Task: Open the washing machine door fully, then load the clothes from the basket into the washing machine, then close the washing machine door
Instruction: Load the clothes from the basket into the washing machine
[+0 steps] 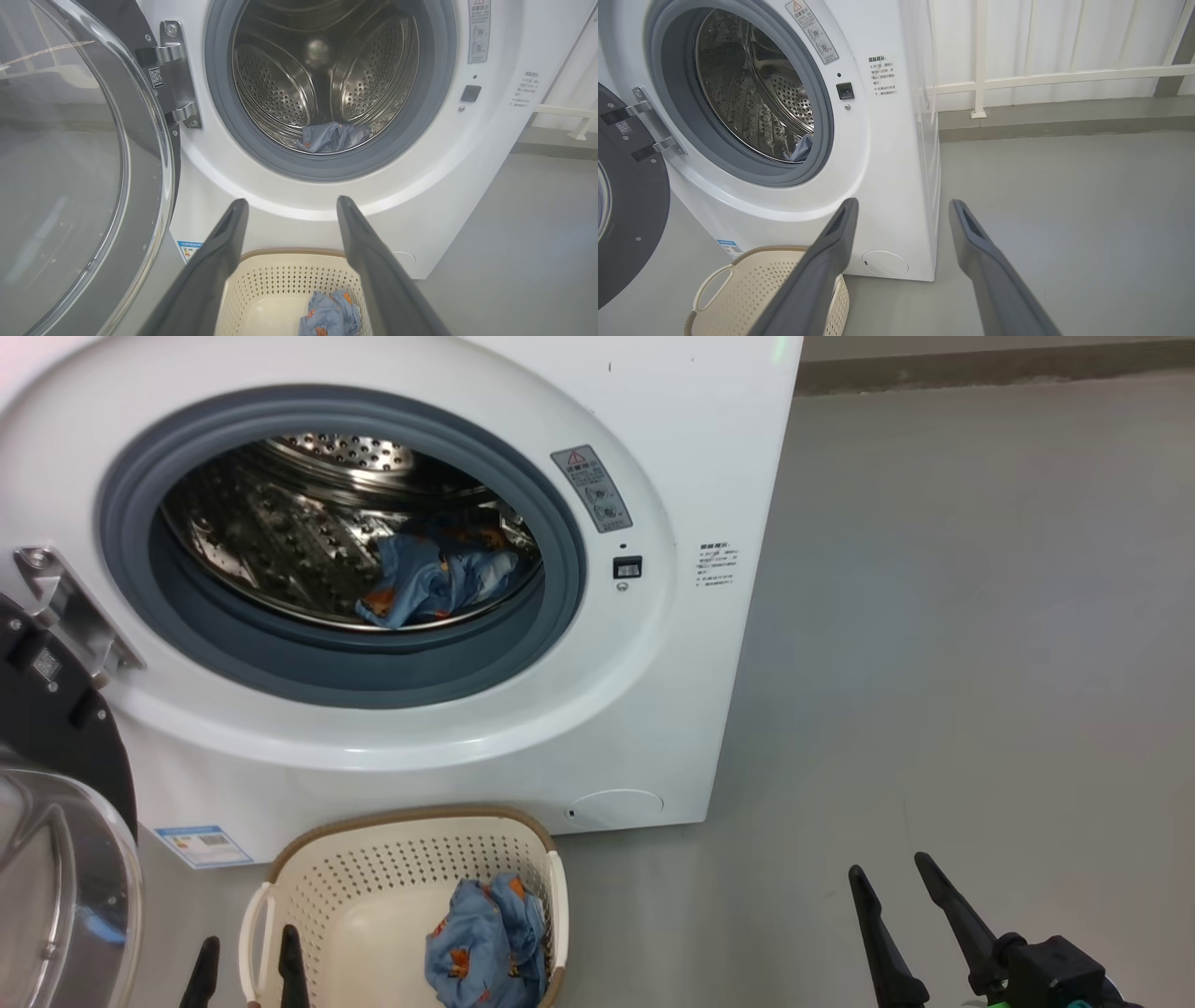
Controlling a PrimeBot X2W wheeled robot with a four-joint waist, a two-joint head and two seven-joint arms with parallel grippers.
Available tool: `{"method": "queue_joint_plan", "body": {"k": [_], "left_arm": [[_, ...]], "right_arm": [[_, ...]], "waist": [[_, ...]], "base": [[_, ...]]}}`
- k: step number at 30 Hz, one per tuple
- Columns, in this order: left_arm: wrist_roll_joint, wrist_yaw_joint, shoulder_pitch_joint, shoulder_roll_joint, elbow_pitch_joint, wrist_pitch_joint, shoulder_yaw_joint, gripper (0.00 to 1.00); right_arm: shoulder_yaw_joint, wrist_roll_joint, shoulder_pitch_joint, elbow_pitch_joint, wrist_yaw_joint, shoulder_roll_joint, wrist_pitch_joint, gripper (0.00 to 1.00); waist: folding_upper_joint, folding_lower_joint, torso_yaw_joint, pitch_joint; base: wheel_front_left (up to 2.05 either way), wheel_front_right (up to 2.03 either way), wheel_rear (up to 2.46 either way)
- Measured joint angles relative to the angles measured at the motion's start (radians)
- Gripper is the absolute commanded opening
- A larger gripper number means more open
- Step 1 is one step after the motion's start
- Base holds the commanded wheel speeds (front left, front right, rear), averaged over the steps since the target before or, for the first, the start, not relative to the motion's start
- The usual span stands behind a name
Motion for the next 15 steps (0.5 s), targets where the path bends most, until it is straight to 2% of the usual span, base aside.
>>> {"method": "queue_joint_plan", "body": {"k": [5,15], "left_arm": [[-0.001,-0.009,-0.015,0.0,0.018,0.0,-0.01,1.0],[-0.005,-0.045,-0.162,-0.002,0.094,0.0,-0.004,1.0]], "right_arm": [[0.0,0.0,-0.002,-0.009,0.0,0.0,0.0,1.0],[-0.001,-0.001,-0.048,-0.034,0.0,0.0,0.0,1.0]], "waist": [[0.0,0.0,-0.002,0.031],[0.0,0.0,-0.006,0.15]], "base": [[0.0,0.0,0.0],[0.0,0.0,0.0]]}}
